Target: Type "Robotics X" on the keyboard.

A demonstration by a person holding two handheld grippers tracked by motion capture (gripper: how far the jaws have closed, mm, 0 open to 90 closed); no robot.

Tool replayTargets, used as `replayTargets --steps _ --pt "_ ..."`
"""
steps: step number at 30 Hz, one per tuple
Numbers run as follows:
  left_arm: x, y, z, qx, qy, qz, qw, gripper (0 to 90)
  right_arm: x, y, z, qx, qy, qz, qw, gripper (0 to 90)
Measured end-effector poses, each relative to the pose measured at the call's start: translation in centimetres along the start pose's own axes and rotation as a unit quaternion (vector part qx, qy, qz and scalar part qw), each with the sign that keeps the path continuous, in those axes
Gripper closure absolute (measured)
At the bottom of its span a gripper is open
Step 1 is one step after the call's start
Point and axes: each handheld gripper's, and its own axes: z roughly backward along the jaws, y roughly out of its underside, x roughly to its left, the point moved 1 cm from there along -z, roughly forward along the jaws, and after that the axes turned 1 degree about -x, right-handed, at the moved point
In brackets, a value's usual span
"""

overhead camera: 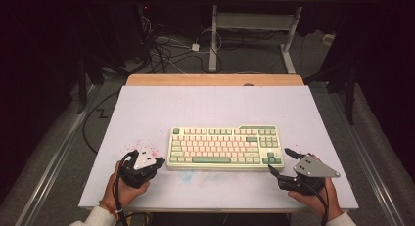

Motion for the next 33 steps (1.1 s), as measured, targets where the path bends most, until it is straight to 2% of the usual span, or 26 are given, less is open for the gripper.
replayTargets --steps 2,7,12,19,22,23,28,33 --pt "-0.1 -0.8 -0.2 -0.002 0.010 0.002 0.9999 87.3 0.0 0.3 0.0 0.007 0.002 -0.001 1.0000 25.5" --pt "-0.4 -3.4 -1.2 0.005 0.021 -0.016 0.9996 87.4 0.1 0.4 -0.1 0.011 -0.004 -0.002 0.9999 25.5" --pt "-0.7 -5.7 -2.6 0.002 0.050 -0.024 0.9985 87.4 0.5 0.6 -0.4 0.014 -0.010 0.007 0.9998 25.5" --pt "-0.9 -9.0 -4.8 0.006 0.060 -0.033 0.9976 87.4 0.9 0.7 -0.9 0.018 -0.017 0.021 0.9995 25.8" --pt "-1.3 -10.2 -5.8 0.008 0.065 -0.037 0.9971 87.4 0.9 0.7 -1.0 0.018 -0.019 0.019 0.9995 25.9" --pt "-1.5 -10.6 -6.2 0.011 0.064 -0.044 0.9969 87.4 0.9 0.7 -1.1 0.019 -0.020 0.019 0.9994 25.9" --pt "-2.2 -12.0 -7.9 0.020 0.072 -0.054 0.9957 87.4 1.0 0.8 -1.2 0.024 -0.021 0.022 0.9992 26.0" --pt "-2.4 -12.3 -9.3 0.043 0.068 -0.062 0.9948 87.4 1.0 0.9 -1.3 0.028 -0.021 0.021 0.9992 26.1"
